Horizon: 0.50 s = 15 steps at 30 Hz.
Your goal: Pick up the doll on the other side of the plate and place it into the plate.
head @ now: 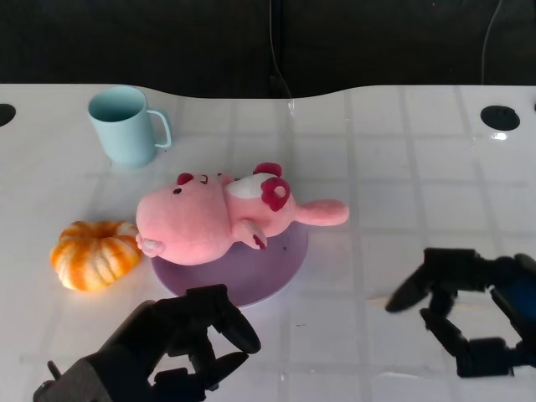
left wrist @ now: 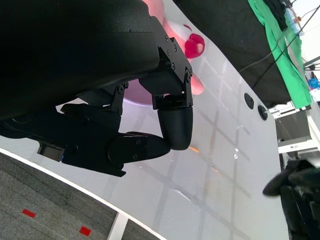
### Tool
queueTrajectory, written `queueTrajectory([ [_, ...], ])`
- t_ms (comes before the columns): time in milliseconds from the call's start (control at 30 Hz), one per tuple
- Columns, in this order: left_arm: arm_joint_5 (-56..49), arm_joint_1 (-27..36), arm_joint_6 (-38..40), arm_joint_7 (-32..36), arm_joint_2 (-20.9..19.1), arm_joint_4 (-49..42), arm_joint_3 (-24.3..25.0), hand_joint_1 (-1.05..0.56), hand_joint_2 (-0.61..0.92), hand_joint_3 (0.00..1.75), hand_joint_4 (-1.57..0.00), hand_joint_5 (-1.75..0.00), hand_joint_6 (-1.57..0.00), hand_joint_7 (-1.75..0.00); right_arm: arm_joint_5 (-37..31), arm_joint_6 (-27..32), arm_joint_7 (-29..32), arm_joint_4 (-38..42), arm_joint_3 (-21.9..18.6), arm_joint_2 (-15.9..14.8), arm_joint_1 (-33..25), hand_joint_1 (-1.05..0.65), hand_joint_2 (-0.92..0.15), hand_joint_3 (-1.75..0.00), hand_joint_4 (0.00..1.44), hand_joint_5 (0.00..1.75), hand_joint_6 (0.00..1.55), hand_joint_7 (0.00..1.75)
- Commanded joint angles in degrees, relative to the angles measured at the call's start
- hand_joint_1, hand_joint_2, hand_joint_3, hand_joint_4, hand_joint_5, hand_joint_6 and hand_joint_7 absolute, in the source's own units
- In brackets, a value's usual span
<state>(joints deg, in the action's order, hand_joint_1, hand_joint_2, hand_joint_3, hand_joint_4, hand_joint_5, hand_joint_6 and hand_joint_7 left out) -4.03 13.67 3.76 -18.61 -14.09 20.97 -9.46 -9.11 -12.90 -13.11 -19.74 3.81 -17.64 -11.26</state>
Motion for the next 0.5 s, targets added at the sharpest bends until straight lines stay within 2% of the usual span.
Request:
queueTrajectory([
  [33,0.39,0.32,0.92,-0.12,-0.65,0.84,0.45,-0.30,0.89,0.46,-0.57,-1.74,-0.60,-1.30,0.60,-0.13,-1.13,2.59,-0.66,-1.17,0.29,0.22,-0.30,-1.54,0.90,1.68,0.88,1.29],
  [167,-0.02,0.40,1.13,0.09,-0.60,1.30,0.20,-0.28,0.90,0.45,-0.59,-1.75,-0.60,-1.30,-1.02,-1.14,-1.02,5.50,-0.67,-1.61,1.43,0.21,-0.22,-1.61,0.95,1.74,0.85,1.49],
  [500,0.39,0.59,-0.12,-0.32,-0.88,0.34,0.44,-0.28,0.90,0.45,-0.60,-1.74,-0.60,-1.30,-4.34,-1.58,-1.17,8.62,0.04,-2.60,2.94,0.17,-0.22,-1.57,0.93,1.75,0.80,1.57],
])
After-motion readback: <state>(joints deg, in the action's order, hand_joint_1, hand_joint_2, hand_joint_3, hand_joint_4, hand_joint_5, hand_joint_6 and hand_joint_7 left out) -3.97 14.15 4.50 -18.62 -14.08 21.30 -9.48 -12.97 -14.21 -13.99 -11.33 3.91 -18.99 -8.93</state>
